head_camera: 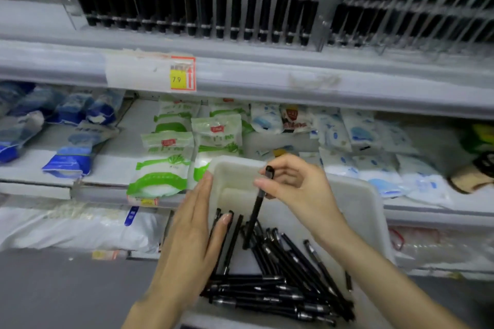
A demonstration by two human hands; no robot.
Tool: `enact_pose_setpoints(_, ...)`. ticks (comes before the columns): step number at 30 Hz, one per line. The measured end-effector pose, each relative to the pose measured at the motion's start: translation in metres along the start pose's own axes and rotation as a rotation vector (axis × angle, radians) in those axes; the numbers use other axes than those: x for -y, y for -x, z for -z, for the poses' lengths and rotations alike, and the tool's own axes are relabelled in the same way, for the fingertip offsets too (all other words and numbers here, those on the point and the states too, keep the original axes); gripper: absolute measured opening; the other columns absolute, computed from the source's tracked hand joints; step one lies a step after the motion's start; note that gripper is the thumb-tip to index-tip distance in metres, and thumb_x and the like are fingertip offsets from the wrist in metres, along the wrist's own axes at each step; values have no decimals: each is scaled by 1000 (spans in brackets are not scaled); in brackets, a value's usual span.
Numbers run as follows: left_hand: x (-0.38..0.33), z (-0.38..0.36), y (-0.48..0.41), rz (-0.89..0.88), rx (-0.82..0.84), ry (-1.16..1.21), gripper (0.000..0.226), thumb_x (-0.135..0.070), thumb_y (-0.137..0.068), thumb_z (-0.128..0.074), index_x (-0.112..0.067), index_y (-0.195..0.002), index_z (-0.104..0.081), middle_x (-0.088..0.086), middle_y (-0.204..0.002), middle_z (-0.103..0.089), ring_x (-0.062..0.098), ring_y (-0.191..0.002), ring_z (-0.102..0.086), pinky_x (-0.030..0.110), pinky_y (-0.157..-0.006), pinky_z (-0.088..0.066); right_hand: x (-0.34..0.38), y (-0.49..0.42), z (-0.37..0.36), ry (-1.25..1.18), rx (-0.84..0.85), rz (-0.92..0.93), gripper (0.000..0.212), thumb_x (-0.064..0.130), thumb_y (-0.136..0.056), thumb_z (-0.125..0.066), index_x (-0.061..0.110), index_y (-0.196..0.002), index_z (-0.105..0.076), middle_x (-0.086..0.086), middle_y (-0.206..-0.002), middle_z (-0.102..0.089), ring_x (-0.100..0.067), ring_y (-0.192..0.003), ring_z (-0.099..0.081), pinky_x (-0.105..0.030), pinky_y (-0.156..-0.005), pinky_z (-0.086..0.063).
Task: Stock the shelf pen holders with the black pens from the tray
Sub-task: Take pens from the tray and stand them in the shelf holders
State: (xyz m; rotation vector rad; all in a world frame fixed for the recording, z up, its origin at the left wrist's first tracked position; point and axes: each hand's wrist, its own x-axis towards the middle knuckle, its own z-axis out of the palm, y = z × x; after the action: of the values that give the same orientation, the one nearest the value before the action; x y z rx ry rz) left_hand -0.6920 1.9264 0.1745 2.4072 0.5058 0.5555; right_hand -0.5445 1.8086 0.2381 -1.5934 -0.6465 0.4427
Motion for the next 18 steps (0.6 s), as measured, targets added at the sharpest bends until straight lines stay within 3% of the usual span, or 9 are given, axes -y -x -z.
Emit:
enact_pose_setpoints(3,-40,7,-34,-227,-101,24,62,-53,-97,-30,-30,-153,-15,-28,-155,-12,-10,-140,-12,7,-110,-9,55,-6,36,39,-92,182,24,20,-59,-87,24,-68,-65,2,-73,-69,-11,-64,-62,-23,-63,-53)
enact_pose_setpoints(6,-82,17,-76,-431,-191,-8,58,-46,-100,-31,-19,-151,-25,-14,-154,-28,-1,-140,-23,16,-113,-18,112,-15,77,83,-214,356,25,32,-56,-77,18,-70,-63,3,-71,-68,-9,-65,-62,-19,-63,-51)
enact_pose_setpoints(11,-150,41,-141,-658,-283,-116,53,-37,-98,-36,-9,-144,-39,1,-145,-43,11,-134,-34,21,-115,-15,189,-39,131,80,-403,624,27,30,-61,-75,17,-75,-57,7,-65,-63,-6,-60,-63,-17,-54,-50)
enact_pose_setpoints(15,-170,41,-175,-658,-292,-254,52,-39,-99,-33,-10,-140,-44,4,-143,-47,12,-133,-34,31,-113,-18,216,-56,150,139,-538,765,32,34,-65,-79,19,-77,-54,0,-70,-61,-11,-65,-63,-25,-57,-55)
enact_pose_setpoints(18,-164,34,-185,-608,-257,-311,52,-42,-99,-29,-13,-140,-43,3,-144,-47,11,-134,-32,34,-112,-20,216,-76,157,180,-624,787,33,38,-67,-81,23,-77,-53,-5,-73,-61,-20,-68,-63,-43,-63,-58)
